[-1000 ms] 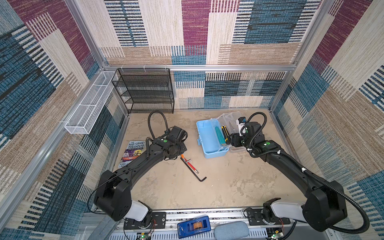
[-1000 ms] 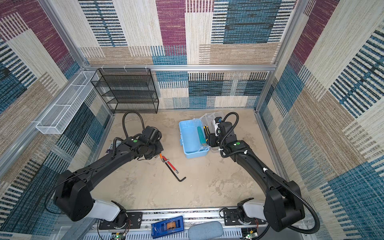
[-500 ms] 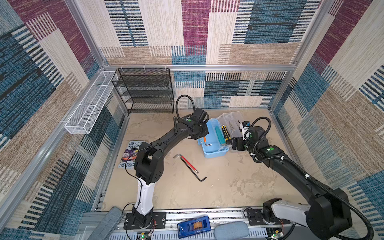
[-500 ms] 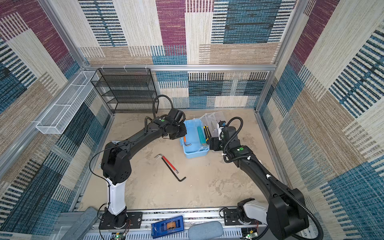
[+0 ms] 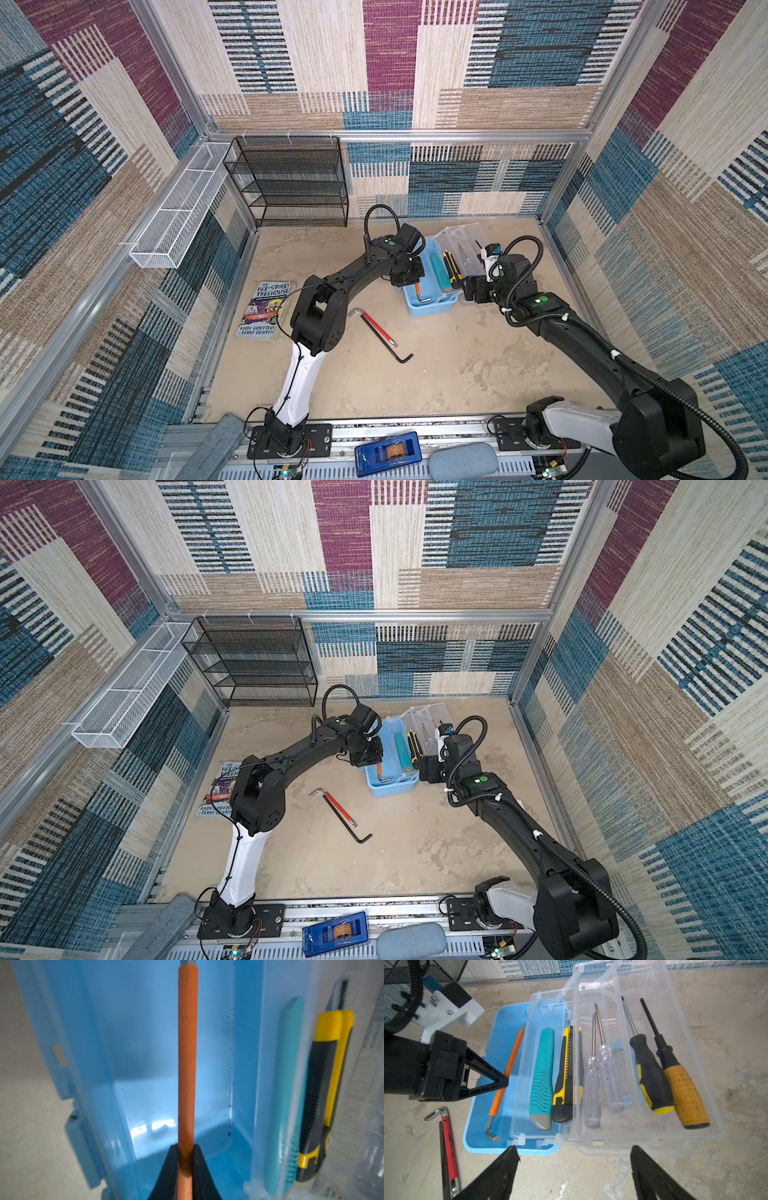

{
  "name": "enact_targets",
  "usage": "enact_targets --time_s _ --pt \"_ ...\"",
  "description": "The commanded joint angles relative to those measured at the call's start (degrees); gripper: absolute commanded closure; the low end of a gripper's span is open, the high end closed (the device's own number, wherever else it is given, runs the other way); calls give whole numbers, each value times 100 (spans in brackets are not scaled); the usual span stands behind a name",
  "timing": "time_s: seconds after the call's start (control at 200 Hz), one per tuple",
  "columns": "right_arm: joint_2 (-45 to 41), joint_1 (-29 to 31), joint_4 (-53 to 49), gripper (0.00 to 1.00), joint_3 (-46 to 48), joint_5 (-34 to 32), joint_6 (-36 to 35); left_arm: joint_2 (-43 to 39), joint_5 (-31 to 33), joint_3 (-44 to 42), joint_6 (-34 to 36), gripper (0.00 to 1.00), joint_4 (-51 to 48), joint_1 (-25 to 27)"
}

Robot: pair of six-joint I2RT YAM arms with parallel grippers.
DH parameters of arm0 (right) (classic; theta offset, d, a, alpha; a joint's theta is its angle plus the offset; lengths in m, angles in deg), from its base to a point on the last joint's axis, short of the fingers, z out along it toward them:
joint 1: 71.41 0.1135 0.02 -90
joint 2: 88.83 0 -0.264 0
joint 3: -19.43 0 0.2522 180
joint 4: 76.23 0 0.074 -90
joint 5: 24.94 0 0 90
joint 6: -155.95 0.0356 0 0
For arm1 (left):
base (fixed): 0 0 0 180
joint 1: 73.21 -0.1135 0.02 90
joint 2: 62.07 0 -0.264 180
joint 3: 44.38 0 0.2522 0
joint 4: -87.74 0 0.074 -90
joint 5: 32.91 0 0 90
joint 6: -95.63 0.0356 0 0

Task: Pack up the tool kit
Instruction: 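Lift the orange hex key and carry it over the blue box with left gripper, then drop orange hex key into blue box while right gripper moves toward red hex key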

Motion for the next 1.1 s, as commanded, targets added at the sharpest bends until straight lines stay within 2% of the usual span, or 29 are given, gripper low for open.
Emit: enact_targets --time_s 0.0,0.29,0.451,0.616,0.741,0.861,1.092 --pt "10 1 24 14 -90 -24 85 92 -171 44 29 100 -189 9" --pt "22 5 -108 14 -228 -85 44 367 -138 204 -220 95 -284 6" --pt "48 -2 -141 13 -267 -93 17 502 -162 340 -259 83 -414 8" --pt "80 -2 -157 14 -271 -54 -13 442 -68 328 -288 65 -450 4" --pt "110 -2 -151 15 -311 66 -93 354 -58 342 -291 61 -463 3" --pt "40 2 6 17 -338 454 -218 165 -8 317 -192 56 -460 7" --pt "-133 34 367 22 -377 1042 -16 -410 165 198 239 43 -453 -6"
